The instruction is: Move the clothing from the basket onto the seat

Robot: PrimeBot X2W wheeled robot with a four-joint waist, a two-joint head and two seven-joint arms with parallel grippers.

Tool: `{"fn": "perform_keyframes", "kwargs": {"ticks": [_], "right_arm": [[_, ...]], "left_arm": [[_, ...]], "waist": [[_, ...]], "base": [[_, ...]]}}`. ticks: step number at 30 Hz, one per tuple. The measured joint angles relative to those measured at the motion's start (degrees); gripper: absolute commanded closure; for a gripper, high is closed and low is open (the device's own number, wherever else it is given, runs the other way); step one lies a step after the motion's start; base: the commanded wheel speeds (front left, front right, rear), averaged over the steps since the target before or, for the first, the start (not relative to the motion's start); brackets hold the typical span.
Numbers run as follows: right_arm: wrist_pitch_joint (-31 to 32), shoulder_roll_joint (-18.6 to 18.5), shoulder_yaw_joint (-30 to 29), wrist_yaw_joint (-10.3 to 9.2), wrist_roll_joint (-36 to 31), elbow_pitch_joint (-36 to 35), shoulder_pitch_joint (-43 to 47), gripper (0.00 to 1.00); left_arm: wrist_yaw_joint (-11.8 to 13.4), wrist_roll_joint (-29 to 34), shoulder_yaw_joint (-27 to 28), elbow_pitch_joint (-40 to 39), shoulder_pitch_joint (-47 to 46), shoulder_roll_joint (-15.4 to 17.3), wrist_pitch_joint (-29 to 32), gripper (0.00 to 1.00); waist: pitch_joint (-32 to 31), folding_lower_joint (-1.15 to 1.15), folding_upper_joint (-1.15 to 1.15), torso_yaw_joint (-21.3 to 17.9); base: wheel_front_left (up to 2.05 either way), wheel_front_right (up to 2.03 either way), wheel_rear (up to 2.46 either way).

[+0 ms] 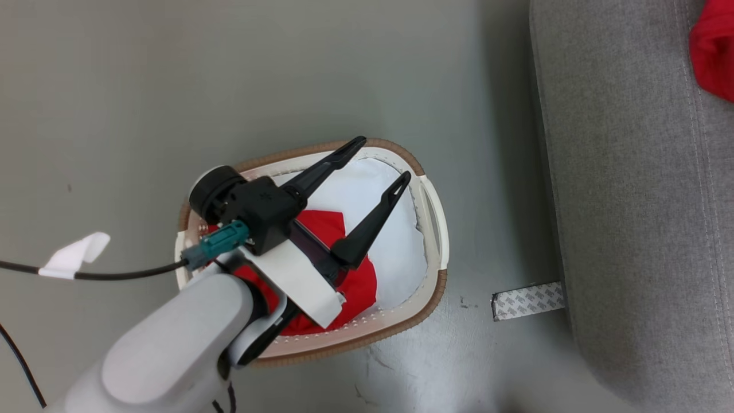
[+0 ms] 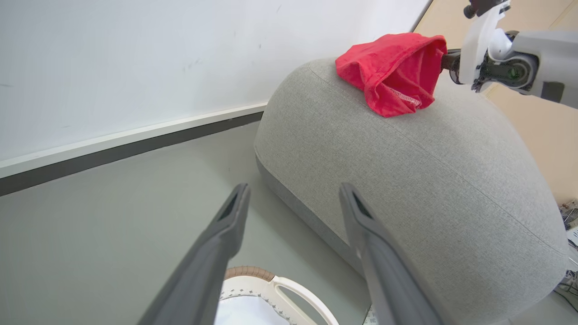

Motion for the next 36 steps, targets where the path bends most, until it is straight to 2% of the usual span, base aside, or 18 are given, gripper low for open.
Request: {"fn": "perform_keyframes", "kwargs": {"ticks": [4,6,7,8,15,21,29,36], "right_arm": [[0.16,-0.14,0.53,0.00,-0.89,1.68,-0.36,1.00],[0.15,-0.04,0.64,0.00,-0.96,2.30,-0.59,0.83],[0.08,0.10,0.48,0.00,-0.96,2.58,-0.60,0.57],[0.13,0.24,0.34,0.00,-1.00,2.98,-0.60,0.00],[1.15,1.21,4.61,0.00,-0.35,5.68,1.05,0.00],[1.33,-1.35,12.81,0.00,4.46,5.49,4.60,0.00],[0.48,-7.47,19.93,0.00,14.97,-3.58,9.21,0.00],[0.15,-8.46,20.19,-0.01,20.85,-14.16,15.33,0.00]], "left_arm": [[0.02,-0.18,0.15,0.79,0.04,0.00,-0.46,0.00],[0.10,-0.27,0.20,1.04,0.16,-0.01,-0.64,0.00],[0.09,-0.27,0.10,1.20,0.20,0.01,-0.75,0.00],[-0.01,-0.27,-0.09,1.43,0.22,0.03,-0.75,0.00],[-0.08,-1.83,-0.25,4.65,1.88,-0.99,-2.57,0.00],[0.31,-3.67,-0.26,7.62,5.50,-2.00,-4.70,0.00],[2.72,-6.99,2.24,8.81,11.05,-2.85,-6.70,0.00],[5.08,-8.36,5.39,9.16,15.05,-2.74,-7.87,0.00]], "waist": [[-0.80,0.00,0.00,-0.06],[-1.39,0.00,0.00,-0.24],[-1.73,0.00,0.00,-0.37],[-2.12,-0.01,0.00,-0.52],[-7.43,-0.01,0.00,-1.33],[-14.72,-0.02,0.00,-1.67],[-25.83,-0.03,0.00,-0.98],[-34.30,-0.03,0.00,1.78]], "base": [[0.00,0.00,0.00],[0.00,0.00,0.00],[0.00,0.00,0.00],[0.00,0.00,0.00],[0.00,0.00,0.00],[0.00,0.00,0.00],[0.00,0.00,0.00],[0.00,0.00,0.00]]}}
